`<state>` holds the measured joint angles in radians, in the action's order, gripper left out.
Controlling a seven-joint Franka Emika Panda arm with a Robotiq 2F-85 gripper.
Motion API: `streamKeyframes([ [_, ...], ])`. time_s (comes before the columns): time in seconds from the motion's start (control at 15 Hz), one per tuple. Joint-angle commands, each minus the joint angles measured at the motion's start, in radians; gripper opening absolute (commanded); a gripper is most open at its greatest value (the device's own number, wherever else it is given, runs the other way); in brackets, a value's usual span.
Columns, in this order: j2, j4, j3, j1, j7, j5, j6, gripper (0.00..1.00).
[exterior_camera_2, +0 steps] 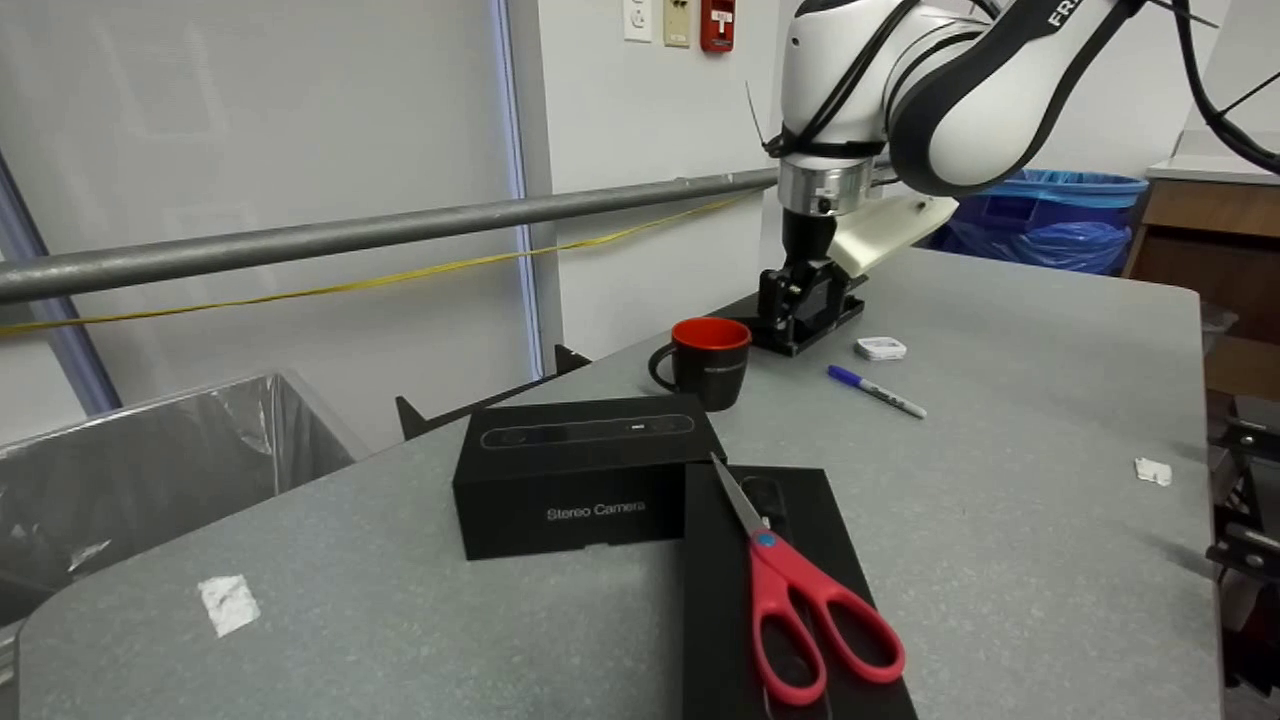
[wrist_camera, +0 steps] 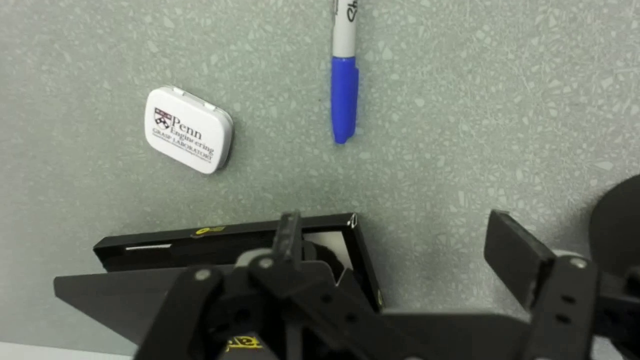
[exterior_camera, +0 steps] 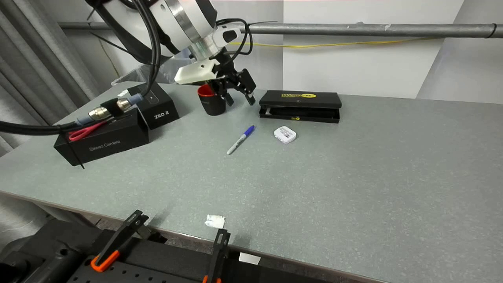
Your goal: Take the blue pen out of the red and black mug
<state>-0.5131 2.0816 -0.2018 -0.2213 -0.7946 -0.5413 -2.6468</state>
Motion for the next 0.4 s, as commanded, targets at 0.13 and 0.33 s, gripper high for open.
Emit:
streamKeyframes([
  [0.13,0.000,-0.008,-0.013,-0.015,0.035,0.031,-0.001,1.00],
  [0.33,0.001,-0.008,-0.012,-0.015,0.043,0.035,-0.001,1.00],
])
